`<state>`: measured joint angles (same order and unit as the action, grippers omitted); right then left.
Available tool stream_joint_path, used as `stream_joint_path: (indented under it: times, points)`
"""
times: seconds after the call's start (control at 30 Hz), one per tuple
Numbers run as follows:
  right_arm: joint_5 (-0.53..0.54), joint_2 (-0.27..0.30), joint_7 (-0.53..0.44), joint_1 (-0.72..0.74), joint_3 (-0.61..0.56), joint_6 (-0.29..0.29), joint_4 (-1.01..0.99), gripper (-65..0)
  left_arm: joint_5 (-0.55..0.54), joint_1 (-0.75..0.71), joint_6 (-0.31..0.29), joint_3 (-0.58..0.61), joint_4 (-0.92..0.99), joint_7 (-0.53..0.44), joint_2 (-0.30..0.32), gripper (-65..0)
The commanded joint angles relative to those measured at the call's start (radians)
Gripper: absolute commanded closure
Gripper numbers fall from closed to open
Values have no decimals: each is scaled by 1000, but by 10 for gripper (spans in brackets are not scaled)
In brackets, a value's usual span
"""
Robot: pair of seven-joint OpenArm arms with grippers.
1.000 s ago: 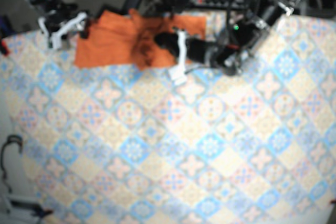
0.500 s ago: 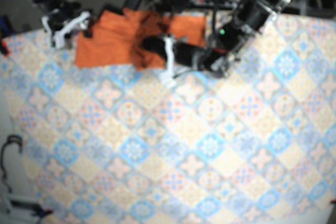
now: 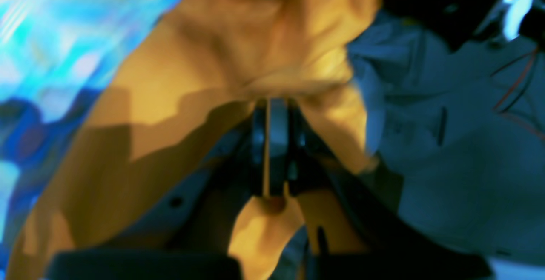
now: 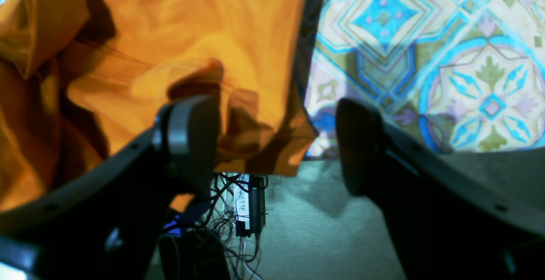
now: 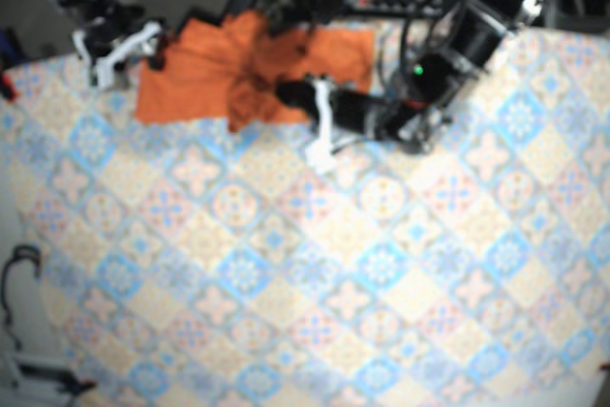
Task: Fold the T-shirt properly
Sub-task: 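Lay the folded end down at the strip's middle with the left gripper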
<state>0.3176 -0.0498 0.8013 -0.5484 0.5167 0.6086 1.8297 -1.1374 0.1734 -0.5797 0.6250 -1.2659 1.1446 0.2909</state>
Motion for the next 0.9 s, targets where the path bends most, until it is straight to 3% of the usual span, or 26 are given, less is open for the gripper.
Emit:
stream_joint_path:
  times: [0.0, 0.17, 0.37, 0.53, 0.87]
  points:
    - [10, 8, -16, -3, 4, 6, 14, -418, -39, 16, -12, -3, -19, 24, 17, 0]
    - [10, 8, -16, -3, 4, 6, 14, -418, -54, 18, -12, -3, -21, 94, 70, 0]
    - [10, 8, -16, -3, 4, 6, 14, -418, -54, 22, -12, -3, -36, 134, 74, 0]
    - [10, 8, -16, -3, 4, 6, 14, -418, -43, 42, -12, 78, -182, 159, 69, 0]
    - [10, 8, -16, -3, 4, 6, 14, -418, 15, 108, -12, 230, -189, 160, -5, 0]
